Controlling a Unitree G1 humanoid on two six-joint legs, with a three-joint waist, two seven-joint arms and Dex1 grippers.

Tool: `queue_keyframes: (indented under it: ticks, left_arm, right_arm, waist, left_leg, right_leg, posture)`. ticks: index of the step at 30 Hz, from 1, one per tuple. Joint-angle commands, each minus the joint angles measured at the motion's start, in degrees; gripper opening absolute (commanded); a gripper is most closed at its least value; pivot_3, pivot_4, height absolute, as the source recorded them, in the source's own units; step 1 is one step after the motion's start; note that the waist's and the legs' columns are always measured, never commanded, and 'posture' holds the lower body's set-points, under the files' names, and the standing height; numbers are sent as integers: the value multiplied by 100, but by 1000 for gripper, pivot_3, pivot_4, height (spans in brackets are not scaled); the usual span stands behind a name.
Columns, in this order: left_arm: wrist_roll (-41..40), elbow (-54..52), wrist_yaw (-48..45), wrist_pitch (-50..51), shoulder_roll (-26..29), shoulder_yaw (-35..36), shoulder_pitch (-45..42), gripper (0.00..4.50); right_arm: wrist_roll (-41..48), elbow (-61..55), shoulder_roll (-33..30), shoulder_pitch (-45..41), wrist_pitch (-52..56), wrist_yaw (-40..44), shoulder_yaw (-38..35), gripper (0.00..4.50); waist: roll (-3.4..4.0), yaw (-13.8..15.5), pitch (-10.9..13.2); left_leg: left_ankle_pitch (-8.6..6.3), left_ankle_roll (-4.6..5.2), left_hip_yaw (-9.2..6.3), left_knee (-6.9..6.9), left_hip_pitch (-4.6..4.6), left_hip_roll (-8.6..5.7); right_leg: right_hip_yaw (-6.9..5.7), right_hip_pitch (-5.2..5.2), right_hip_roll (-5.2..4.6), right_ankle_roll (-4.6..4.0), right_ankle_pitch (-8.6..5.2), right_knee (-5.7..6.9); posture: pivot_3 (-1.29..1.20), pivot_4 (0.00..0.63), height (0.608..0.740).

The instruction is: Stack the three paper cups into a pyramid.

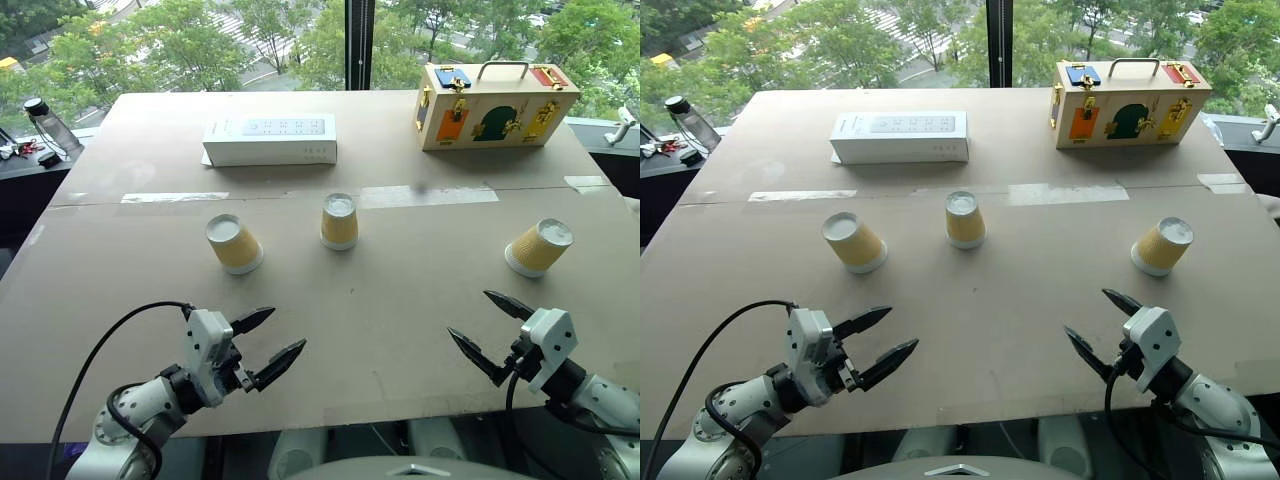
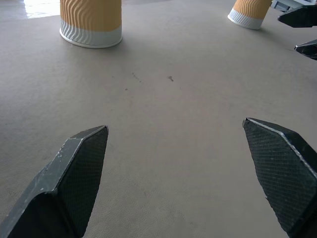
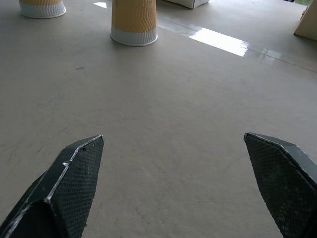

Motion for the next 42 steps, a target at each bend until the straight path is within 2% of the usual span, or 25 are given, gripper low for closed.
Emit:
queue_keyframes:
  ticks: [1, 6, 9, 12, 17, 23, 32, 35, 37, 38, 42]
  left_arm:
    - [-206, -361, 129, 135, 25, 46, -270, 4475]
    - [-848, -359, 236, 702, 104, 108, -1148, 4475]
    - [-1064, -454, 131, 849, 188, 63, -1533, 4475]
    - [-1011, -568, -460, 648, 455, -112, -1786, 4475]
    - [-1144, -655, -1135, 529, 704, -324, -2089, 4475]
    - [-1227, -674, -1169, 609, 708, -361, -2243, 4475]
    - [-1208, -745, -1092, 602, 704, -391, -2204, 4475]
    - [-1187, -726, -1082, 591, 699, -394, -2197, 4500]
    - [-1165, -694, -1077, 575, 690, -390, -2176, 4500]
    - [-1146, -645, -1068, 552, 673, -362, -2132, 4500]
    - [-927, -417, -1052, 288, 558, -275, -1910, 4500]
  right_arm:
    - [39, -285, 108, -164, 54, -257, -59, 4500]
    - [-35, -636, 411, -1276, 552, -1304, -401, 4500]
    - [-342, -553, 306, -1953, 877, -1819, -742, 4500]
    - [-502, -391, 72, -2402, 1419, -2142, -1100, 4500]
    - [-412, -60, -187, -2534, 2331, -2260, -1516, 4500]
    - [225, 258, 86, -2729, 3159, -2307, -1778, 4500]
    - [393, 1027, 171, -3101, 3139, -2372, -1799, 4500]
    - [377, 1161, 161, -3154, 3045, -2347, -1747, 3619]
    - [397, 1186, 174, -3180, 3005, -2323, -1713, 2581]
    - [394, 1129, 169, -3194, 2959, -2281, -1641, 2257]
    - [452, 809, 168, -3254, 2848, -2099, -1365, 2249]
  waist:
    - [0, 0, 0]
    - [7, -2, -4]
    - [7, -7, -5]
    - [9, 4, -4]
    - [14, -2, -5]
    - [26, -30, -8]
    - [30, -21, -10]
    - [31, -22, -9]
    - [31, -24, -9]
    - [32, -25, -10]
    - [37, -40, -9]
  left_leg:
    - [0, 0, 0, 0, 0, 0]
    - [0, 0, -5, 2, 5, 0]
    - [0, 0, -3, 2, 3, -3]
    - [1, -1, -5, -2, -2, -6]
    - [0, 0, -4, -9, -6, -9]
    - [0, 1, -1, -8, -2, -4]
    - [0, 2, 0, -6, -1, -5]
    - [0, 2, 0, -6, -1, -5]
    - [0, 2, 1, -6, -1, -5]
    - [0, 2, 1, -7, -1, -5]
    - [0, 2, 1, -8, 0, -4]
  right_leg:
    - [0, 0, 0, 0, 0, 0]
    - [-4, 3, 3, -8, 7, 3]
    - [-3, 3, 3, -18, 14, 3]
    - [-3, 1, 3, -19, 14, 1]
    - [-2, 1, 1, -21, 12, -6]
    - [1, 1, 5, -22, 12, -4]
    - [3, 2, 5, -21, 13, -2]
    - [3, 2, 5, -19, 14, -2]
    - [3, 2, 5, -19, 13, -2]
    - [4, 2, 5, -19, 13, -2]
    - [5, 2, 6, -19, 13, -2]
  posture:
    - [0, 150, 740]
    - [0, 150, 740]
    - [0, 150, 740]
    - [0, 150, 740]
    - [0, 150, 740]
    - [0, 150, 740]
    - [0, 150, 740]
    - [0, 150, 740]
    - [0, 150, 740]
    - [0, 150, 740]
    - [0, 150, 740]
